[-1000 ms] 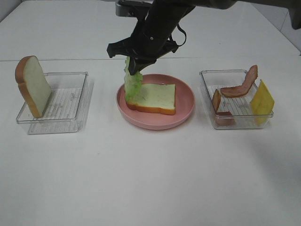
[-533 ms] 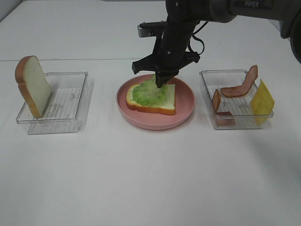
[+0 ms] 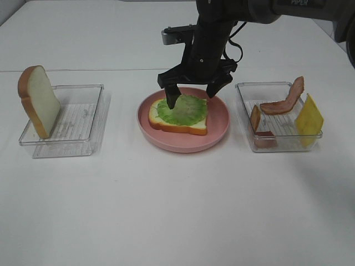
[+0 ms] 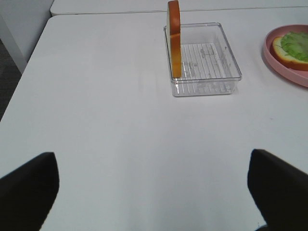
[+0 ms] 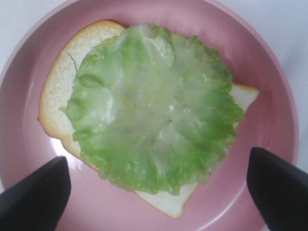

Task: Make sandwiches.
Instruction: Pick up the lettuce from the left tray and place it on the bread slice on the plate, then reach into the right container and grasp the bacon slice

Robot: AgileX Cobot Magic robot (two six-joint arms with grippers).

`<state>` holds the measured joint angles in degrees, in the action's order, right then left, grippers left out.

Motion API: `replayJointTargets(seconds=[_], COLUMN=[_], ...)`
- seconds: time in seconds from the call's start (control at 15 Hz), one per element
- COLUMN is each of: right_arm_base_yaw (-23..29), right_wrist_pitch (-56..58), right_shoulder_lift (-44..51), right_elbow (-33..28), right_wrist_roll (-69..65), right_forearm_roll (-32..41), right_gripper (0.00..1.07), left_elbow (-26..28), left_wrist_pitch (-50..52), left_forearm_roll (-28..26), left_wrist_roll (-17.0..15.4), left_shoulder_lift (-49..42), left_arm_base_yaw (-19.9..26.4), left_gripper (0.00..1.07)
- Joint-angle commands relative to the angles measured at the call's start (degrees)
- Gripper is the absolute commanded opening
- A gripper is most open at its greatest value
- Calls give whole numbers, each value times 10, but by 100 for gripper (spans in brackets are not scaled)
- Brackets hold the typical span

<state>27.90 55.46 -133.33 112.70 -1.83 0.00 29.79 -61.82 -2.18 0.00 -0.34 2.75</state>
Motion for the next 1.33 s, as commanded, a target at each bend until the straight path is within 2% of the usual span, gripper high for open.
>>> replayJointTargets(seconds=[0.07, 0.27, 0.33, 0.53, 0.87, 1.0, 1.33], right_arm_base_yaw=[0, 0, -1, -10, -121, -192, -288], right_wrist_pitch=[19, 60, 90, 119, 128, 120, 92], right_shoulder_lift=[45, 102, 142, 181, 200, 186, 123], right_elbow=[1, 1, 1, 1, 0, 0, 0], right_wrist_roll=[18, 14, 1, -7, 11, 47, 85], right_forearm_roll=[-11, -60, -104, -128, -74, -18, 29], right_gripper=[98, 98, 98, 98, 98, 98, 98], left_elbow=[-1, -1, -1, -1, -1, -1, -1], left_wrist_pitch=[2, 2, 2, 2, 2, 2, 2], left_forearm_roll=[-2, -2, -2, -2, -2, -2, -2], left_wrist_roll=[0, 0, 0, 0, 0, 0, 0], left_shoulder_lift=[-1, -1, -1, -1, -1, -1, -1], left_arm_base_yaw=[0, 0, 0, 0, 0, 0, 0], left_gripper=[101, 101, 101, 101, 101, 101, 101])
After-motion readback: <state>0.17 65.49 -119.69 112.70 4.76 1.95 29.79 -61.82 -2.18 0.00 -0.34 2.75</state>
